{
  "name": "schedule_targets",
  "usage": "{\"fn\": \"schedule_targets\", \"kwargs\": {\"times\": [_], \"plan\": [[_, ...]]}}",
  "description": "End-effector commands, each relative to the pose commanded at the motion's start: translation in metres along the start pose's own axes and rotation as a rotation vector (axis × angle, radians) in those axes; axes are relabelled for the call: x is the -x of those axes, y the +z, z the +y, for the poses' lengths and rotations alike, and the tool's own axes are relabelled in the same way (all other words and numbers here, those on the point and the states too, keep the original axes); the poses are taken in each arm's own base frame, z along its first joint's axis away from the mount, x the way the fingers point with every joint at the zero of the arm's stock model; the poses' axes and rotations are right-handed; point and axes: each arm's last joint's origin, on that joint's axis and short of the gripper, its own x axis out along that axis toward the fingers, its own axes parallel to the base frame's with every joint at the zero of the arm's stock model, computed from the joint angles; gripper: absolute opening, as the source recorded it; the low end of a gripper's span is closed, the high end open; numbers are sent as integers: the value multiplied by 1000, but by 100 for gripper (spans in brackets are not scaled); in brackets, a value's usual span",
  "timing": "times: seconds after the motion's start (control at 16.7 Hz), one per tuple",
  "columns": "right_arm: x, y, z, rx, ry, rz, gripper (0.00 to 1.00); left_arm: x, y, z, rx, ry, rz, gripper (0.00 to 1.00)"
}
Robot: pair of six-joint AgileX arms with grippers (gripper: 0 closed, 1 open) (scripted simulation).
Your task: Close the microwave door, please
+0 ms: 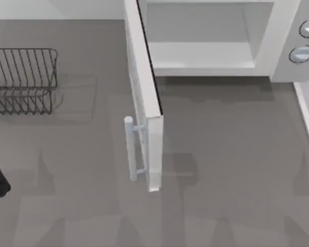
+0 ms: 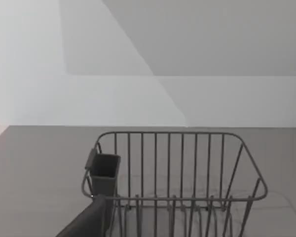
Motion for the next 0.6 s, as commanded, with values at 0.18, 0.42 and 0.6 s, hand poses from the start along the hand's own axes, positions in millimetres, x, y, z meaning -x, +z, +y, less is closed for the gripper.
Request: {"fn": "schedule_targets", "kwargs": {"times": [0.18, 0.42, 0.6], "plan": [[0, 0, 0, 0, 0, 0, 100, 0, 0, 0, -4, -6, 12, 100], [0, 0, 0, 0, 0, 0, 100, -4, 7, -6, -65, -87, 170, 100], [0, 0, 0, 0, 0, 0, 100, -10, 22, -13, -147, -195, 359, 100]]}}
